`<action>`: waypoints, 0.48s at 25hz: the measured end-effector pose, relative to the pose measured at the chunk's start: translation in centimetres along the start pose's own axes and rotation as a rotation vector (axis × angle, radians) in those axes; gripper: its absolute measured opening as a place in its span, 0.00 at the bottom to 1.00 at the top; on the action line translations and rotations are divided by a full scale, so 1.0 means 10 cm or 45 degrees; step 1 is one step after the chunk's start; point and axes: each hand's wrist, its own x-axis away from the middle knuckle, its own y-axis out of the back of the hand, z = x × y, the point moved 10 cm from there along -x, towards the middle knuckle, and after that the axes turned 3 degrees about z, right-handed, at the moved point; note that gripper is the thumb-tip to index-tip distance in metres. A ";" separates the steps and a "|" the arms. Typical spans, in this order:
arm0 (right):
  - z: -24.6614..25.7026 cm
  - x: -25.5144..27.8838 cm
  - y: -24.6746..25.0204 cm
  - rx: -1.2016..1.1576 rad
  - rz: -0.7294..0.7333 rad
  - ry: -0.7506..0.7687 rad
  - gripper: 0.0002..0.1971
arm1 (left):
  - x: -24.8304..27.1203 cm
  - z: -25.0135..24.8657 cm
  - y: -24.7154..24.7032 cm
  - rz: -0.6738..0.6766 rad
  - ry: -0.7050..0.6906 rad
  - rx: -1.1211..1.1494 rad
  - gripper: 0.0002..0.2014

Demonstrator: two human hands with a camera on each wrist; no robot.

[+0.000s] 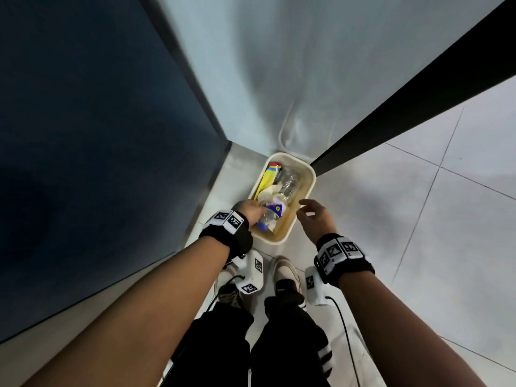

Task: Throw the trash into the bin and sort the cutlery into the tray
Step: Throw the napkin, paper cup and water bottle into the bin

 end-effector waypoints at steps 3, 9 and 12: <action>0.54 0.51 0.21 0.010 0.051 0.097 0.15 | 0.68 -0.19 0.16 -0.007 -0.049 0.102 0.16; 1.99 1.62 0.67 0.130 0.165 0.462 0.12 | 2.50 -0.79 0.69 -0.127 -0.253 0.339 0.15; 2.76 2.31 0.82 0.259 0.250 0.719 0.14 | 3.48 -0.93 1.05 -0.236 -0.410 0.480 0.10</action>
